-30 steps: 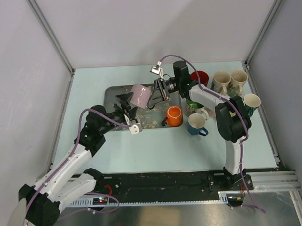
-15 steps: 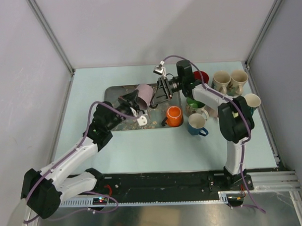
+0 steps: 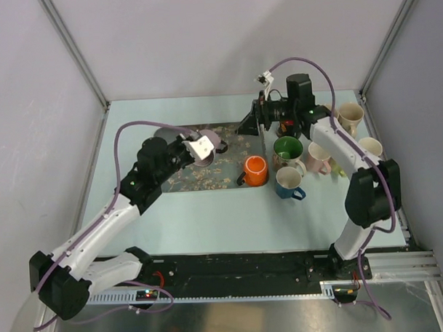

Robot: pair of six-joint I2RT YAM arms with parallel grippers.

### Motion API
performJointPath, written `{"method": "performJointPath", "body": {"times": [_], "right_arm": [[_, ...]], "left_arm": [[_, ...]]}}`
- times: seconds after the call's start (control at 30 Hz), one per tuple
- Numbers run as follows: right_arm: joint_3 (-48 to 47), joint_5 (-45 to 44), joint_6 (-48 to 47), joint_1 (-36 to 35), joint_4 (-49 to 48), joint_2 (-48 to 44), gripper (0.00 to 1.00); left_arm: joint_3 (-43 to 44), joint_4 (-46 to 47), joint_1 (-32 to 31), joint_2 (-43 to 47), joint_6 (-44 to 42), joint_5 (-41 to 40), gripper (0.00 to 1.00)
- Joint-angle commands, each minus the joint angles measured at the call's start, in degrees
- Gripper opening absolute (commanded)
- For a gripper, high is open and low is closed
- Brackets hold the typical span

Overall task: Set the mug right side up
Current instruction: Turn over the cup on the tray.

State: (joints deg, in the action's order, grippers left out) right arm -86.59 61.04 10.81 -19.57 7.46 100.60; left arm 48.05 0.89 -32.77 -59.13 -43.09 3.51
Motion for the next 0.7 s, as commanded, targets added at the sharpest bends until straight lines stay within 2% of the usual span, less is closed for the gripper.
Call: {"method": "performJointPath", "body": {"times": [0.0, 0.23, 0.4, 0.5, 0.67], "right_arm": [[-2.19, -14.74, -25.8, -1.71, 15.22, -7.8, 0.8], [-0.57, -20.95, -49.35, -7.08, 26.52, -14.57, 0.73], [-0.56, -25.28, -64.77, -12.48, 33.2, -15.38, 0.68], [-0.33, -26.89, -68.72, -14.67, 34.09, -14.84, 0.68], [-0.06, -30.17, -70.25, -17.85, 31.54, -12.47, 0.66]], "left_arm": [[7.79, -9.76, -0.23, -0.31, 13.07, -1.91, 0.0], [10.25, -15.42, -0.13, -2.04, 20.04, -0.71, 0.0], [12.34, -17.03, -0.12, -4.3, 23.87, 0.7, 0.0], [13.32, -17.25, -0.12, -5.36, 25.86, 1.78, 0.0], [14.41, -17.4, -0.18, -6.42, 28.13, 2.78, 0.0]]}}
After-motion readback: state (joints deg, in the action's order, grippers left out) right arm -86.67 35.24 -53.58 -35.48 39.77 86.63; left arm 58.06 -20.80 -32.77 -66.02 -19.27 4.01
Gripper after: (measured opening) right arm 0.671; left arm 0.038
